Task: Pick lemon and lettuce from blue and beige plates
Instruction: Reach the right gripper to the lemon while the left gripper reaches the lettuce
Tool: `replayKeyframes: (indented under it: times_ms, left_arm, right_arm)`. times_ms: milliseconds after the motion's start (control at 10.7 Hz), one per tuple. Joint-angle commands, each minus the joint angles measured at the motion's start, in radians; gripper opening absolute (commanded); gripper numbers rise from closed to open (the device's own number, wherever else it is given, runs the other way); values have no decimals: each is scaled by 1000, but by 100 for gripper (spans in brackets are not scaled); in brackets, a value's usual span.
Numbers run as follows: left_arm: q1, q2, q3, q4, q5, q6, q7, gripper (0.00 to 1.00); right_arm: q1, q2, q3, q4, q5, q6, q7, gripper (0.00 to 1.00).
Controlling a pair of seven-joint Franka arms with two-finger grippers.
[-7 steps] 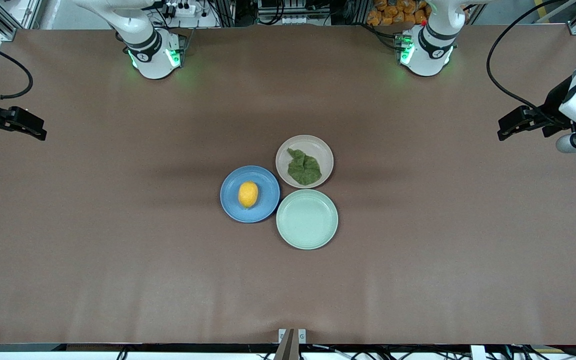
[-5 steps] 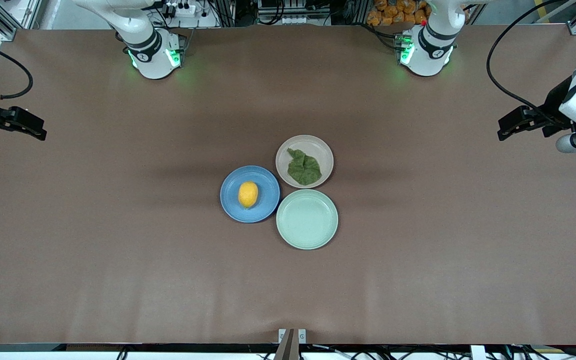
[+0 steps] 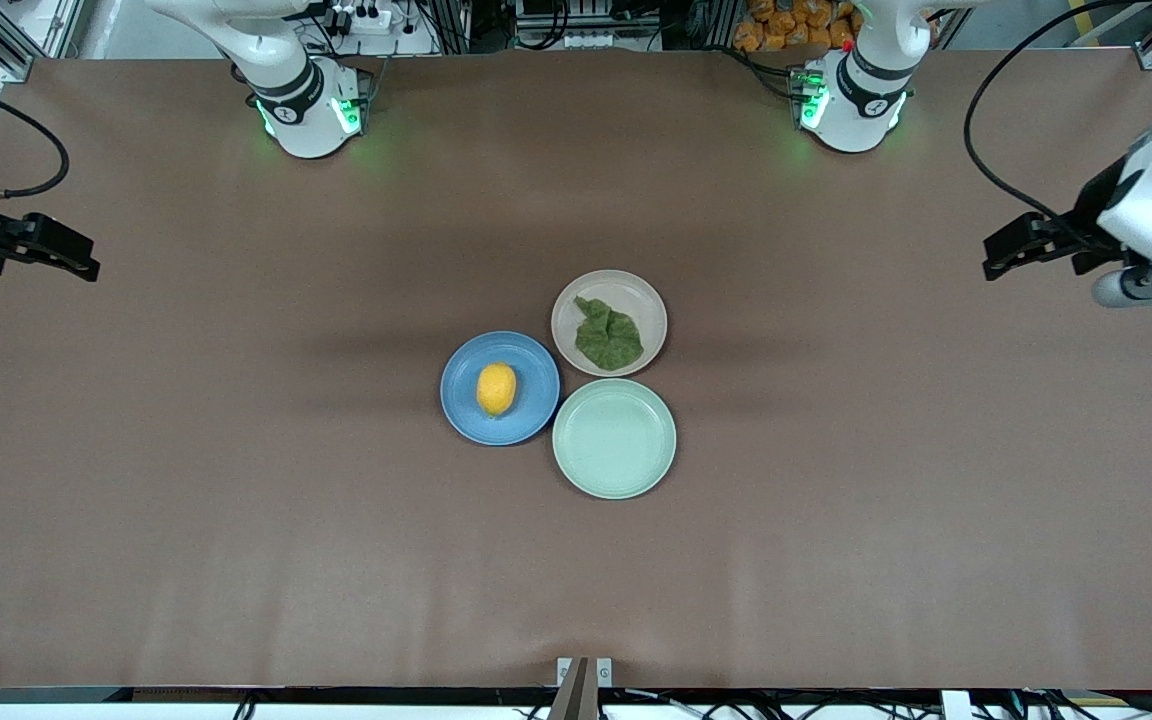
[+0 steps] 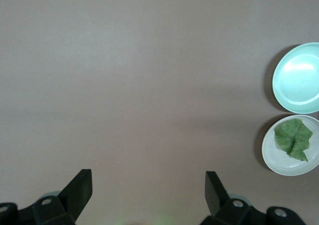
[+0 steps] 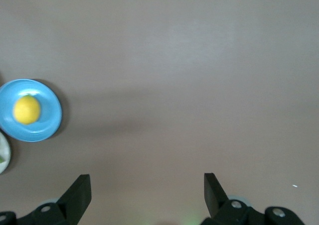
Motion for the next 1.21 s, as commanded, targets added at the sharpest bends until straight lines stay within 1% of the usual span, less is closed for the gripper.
replayKeyframes:
  times_ms: [0,93,187,280,374,467,561,654,748,841,935,1028,1121]
  left_arm:
    - [-22,41,-85,-30,-19,62,-113,100]
    - [-24,58,-118,-60,-19,114,-146,100]
    - [-27,70,-154,-99,-22,175,-201,100]
    - [-42,82,-188,-132,-28,232,-275,100]
    - [-75,104,-202,-148,-28,279,-336,100]
    - [-114,131,-202,-147,-26,307,-383,100]
    - [-154,156,-202,-147,-25,341,-433,100]
    - [-201,193,-202,-144,-16,378,-504,100]
    - [-241,231,-202,-143,-2,416,-570,100]
    - [-281,269,-202,-143,15,445,-623,100]
    - [-327,309,-201,-143,36,479,-688,100]
    - [-381,354,-199,-140,91,514,-773,100]
    - [-413,401,-201,-133,152,545,-859,100]
  right_arm:
    - [14,35,2,-3,47,44,0,100]
    - [41,55,2,-5,53,79,17,100]
    - [62,89,5,-5,63,121,78,100]
    - [89,130,31,-5,67,176,171,100]
    - [98,179,54,-5,66,242,251,100]
    - [121,230,71,-5,63,303,311,100]
    - [150,281,73,-5,63,354,356,100]
    - [186,349,74,-5,63,392,393,100]
    - [204,415,79,-3,64,399,425,100]
    - [232,459,80,-3,61,413,436,100]
    - [256,488,82,-5,61,475,438,100]
    - [293,523,89,-5,43,530,477,100]
    - [301,557,94,-5,27,561,558,100]
